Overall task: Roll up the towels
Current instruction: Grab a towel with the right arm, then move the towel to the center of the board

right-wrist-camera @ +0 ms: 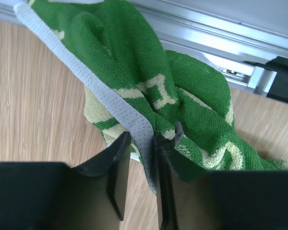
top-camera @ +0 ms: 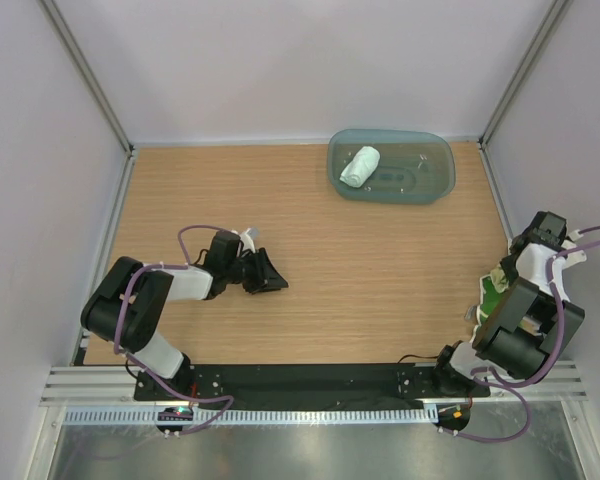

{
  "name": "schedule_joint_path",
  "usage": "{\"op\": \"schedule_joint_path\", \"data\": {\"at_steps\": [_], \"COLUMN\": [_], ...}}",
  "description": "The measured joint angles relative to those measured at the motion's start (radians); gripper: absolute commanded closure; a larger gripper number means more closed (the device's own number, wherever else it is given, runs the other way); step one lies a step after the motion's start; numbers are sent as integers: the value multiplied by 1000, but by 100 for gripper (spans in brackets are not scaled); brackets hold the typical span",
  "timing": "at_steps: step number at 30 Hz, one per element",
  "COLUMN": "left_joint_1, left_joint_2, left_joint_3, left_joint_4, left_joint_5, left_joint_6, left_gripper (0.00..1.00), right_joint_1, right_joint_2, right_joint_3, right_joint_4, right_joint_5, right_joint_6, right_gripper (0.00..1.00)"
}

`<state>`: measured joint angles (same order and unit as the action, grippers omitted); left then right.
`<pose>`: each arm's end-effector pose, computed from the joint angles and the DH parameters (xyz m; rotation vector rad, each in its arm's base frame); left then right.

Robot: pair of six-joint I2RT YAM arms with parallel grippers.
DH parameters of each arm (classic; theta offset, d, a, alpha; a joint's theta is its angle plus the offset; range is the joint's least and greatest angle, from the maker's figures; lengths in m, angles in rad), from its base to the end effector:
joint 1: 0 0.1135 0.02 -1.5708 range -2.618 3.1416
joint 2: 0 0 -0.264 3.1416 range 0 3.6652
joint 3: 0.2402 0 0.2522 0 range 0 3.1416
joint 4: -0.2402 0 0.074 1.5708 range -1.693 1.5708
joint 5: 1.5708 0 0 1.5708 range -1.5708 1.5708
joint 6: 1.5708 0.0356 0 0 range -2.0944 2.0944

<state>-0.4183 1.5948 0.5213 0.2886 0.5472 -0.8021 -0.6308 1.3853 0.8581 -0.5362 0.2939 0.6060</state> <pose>0.2390 -0.1265 0.1170 -0.1946 2.5521 -1.1886 0.2085 -0.1650 0.2071 1.5959 2.0700 -0.3950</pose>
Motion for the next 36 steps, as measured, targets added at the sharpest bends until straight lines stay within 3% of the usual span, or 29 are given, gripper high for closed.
{"op": "schedule_joint_path", "data": {"at_steps": [4,19,29,36], "left_joint_1": [0,0,-8,-9], "left_joint_2": [0,1,-48,-351], "left_joint_3": [0,0,12,72], "left_joint_4": [0,-1,-111,-539], "left_joint_5": [0,-4,-75,-240], "left_joint_6": [0,0,-9,3], "left_gripper": [63,68,74,71], "right_joint_1": [0,17,338,565], "right_joint_2": [0,-19,-174,-223], "right_joint_3": [-2,1,108,165], "right_joint_4": [11,27,-24,-73], "right_joint_5": [-32,-248,-263,-237], "right_joint_6": [-3,-28,-29,5], "right_gripper": [99,99,99,99]}}
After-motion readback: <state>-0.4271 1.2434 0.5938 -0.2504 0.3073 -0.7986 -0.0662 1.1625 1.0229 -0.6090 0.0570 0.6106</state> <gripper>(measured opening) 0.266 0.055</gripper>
